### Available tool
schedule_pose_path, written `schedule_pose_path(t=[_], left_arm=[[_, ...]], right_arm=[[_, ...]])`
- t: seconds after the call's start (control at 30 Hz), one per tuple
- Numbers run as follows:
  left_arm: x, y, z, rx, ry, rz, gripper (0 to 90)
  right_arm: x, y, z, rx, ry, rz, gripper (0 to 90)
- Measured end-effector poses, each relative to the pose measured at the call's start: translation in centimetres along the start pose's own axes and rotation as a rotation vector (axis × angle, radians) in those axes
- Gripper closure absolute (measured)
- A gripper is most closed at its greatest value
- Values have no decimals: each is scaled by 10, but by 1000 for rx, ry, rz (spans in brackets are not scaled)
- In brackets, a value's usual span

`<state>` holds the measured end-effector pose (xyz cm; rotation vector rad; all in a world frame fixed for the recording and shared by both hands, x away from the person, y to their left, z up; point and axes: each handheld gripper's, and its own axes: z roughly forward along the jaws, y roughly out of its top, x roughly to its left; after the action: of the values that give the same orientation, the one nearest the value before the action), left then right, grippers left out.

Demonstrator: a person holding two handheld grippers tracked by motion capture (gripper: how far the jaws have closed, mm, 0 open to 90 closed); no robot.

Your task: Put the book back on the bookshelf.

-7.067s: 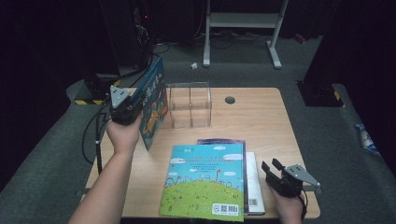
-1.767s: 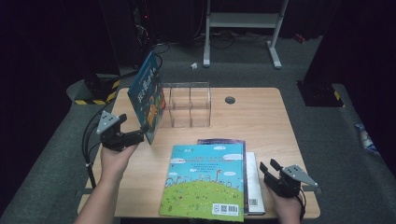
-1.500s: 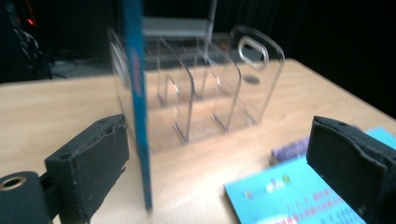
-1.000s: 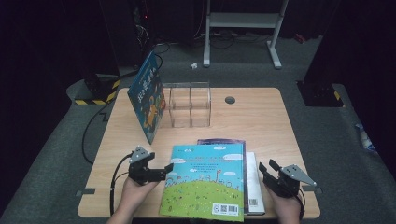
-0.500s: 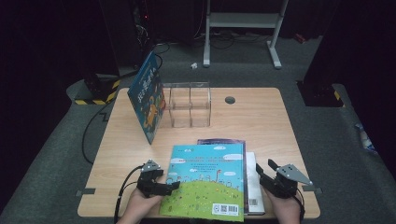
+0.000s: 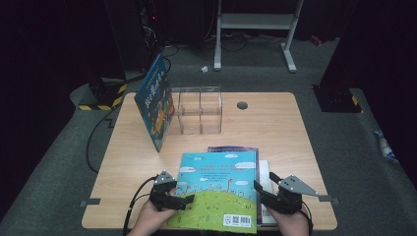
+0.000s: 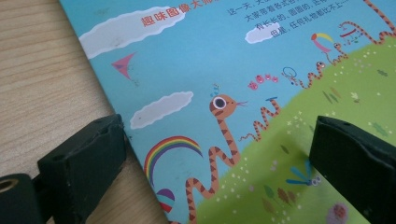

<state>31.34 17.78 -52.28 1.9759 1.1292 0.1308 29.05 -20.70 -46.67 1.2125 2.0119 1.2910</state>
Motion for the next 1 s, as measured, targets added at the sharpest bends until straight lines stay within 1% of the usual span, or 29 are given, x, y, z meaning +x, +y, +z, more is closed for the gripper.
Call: schedule_pose_path(t=[0.2,0.27,0.4,0.57,0.67,0.7,0.8,0.9,1.0], left_arm=[[0,0,-1,-2,6,-1,52],[0,0,-1,-4,4,-6,67],[-1,-1,-1,-5,-4,-2,83],[-4,-1,0,-15,-6,6,90],[-6,0,1,-14,-11,3,105],[-6,1,2,-13,-11,8,109],[-8,3,3,-19,-10,5,129],[-11,4,6,-21,-13,9,129],[-15,5,10,-25,-25,9,131]], right_arm=[[8,0,4,15,29,-9,306],[10,-1,6,24,36,-12,305],[12,-1,7,31,47,-22,305],[12,-1,8,33,48,-15,301],[12,-1,8,37,47,-6,300],[11,-1,8,37,43,-4,300],[10,0,6,40,37,5,298],[8,0,5,52,30,19,297],[5,-1,6,64,30,26,286]])
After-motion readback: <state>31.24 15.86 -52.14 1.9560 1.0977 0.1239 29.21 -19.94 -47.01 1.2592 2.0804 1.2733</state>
